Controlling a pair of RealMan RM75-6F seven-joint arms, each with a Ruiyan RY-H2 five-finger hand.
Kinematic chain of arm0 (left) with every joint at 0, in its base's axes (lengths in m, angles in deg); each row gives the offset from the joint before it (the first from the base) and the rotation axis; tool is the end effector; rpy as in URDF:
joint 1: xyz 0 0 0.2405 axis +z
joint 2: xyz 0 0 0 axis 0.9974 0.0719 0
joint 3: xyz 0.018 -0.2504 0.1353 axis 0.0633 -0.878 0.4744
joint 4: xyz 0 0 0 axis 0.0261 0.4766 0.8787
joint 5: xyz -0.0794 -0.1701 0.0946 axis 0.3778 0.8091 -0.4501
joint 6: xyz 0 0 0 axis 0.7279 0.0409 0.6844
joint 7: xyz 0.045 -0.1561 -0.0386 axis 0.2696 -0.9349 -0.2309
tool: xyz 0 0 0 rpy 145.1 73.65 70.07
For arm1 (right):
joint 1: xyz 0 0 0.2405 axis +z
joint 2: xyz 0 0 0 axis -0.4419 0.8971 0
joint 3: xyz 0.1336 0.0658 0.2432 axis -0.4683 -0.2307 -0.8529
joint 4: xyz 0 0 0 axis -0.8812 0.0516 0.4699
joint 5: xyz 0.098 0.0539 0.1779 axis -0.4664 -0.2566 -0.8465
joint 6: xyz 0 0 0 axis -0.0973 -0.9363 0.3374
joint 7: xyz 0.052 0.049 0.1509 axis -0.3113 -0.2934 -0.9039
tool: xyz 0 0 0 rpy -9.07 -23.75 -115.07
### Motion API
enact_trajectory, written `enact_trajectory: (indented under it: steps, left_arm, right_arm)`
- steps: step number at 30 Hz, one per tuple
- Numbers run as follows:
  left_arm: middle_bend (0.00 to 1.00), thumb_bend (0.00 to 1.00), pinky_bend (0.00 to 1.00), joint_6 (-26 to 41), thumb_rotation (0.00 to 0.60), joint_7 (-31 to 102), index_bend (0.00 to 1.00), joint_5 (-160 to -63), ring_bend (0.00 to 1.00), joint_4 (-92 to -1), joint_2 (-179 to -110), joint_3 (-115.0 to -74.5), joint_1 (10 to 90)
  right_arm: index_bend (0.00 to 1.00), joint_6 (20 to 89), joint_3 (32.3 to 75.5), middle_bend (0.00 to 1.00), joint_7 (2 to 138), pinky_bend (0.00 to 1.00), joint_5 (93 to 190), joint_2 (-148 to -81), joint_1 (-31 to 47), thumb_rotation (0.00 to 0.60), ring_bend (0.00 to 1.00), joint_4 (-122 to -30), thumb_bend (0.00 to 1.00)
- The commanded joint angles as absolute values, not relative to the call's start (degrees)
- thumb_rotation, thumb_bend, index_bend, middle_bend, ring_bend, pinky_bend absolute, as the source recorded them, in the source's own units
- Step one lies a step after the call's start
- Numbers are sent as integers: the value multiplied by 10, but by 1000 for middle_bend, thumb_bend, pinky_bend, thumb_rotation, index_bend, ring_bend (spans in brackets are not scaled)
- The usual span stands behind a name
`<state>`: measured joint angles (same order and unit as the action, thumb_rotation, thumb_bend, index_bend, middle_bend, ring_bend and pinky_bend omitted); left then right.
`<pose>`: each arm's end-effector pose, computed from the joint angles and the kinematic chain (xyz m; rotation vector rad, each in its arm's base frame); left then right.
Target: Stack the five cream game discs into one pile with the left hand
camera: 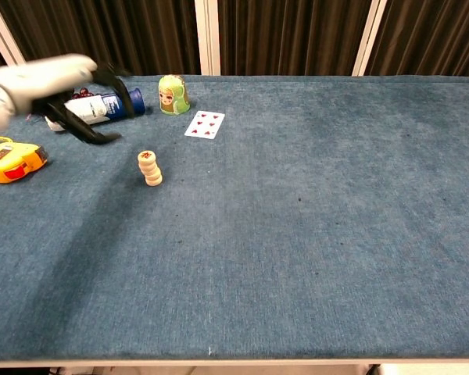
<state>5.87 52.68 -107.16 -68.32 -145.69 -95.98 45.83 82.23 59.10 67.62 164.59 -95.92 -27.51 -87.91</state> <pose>-0.1745 0.3691 0.0098 -1.6914 -1.1179 -0.9890 -0.3647 -0.1756 0.2048 1.2435 -0.8212 0.9050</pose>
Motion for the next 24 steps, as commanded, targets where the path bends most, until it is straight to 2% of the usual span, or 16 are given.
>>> enact_trajectory:
  steps: [1, 5, 17, 24]
  left_arm:
    - [46, 291, 0, 148, 600, 487, 350, -1144, 0, -702, -1424, -948, 516]
    - [63, 291, 0, 205, 600, 490, 335, -1165, 0, -694, -1400, -932, 560]
    - [87, 272, 0, 315, 600, 392, 335, -1250, 0, -705, -1332, -854, 700]
    - [87, 265, 0, 383, 600, 366, 330, -1293, 0, -701, -1315, -824, 773]
  right_arm:
    - [0, 822, 591, 37, 674, 0, 1647, -959, -275, 600, 0, -878, 238]
    - [0, 818, 591, 37, 669, 0, 1645, -955, -275, 600, 0, -876, 238]
    - [0, 824, 601, 37, 651, 0, 1677, -932, -272, 600, 0, -895, 238]
    - [0, 838, 604, 37, 674, 0, 1689, -930, -276, 600, 0, -916, 238]
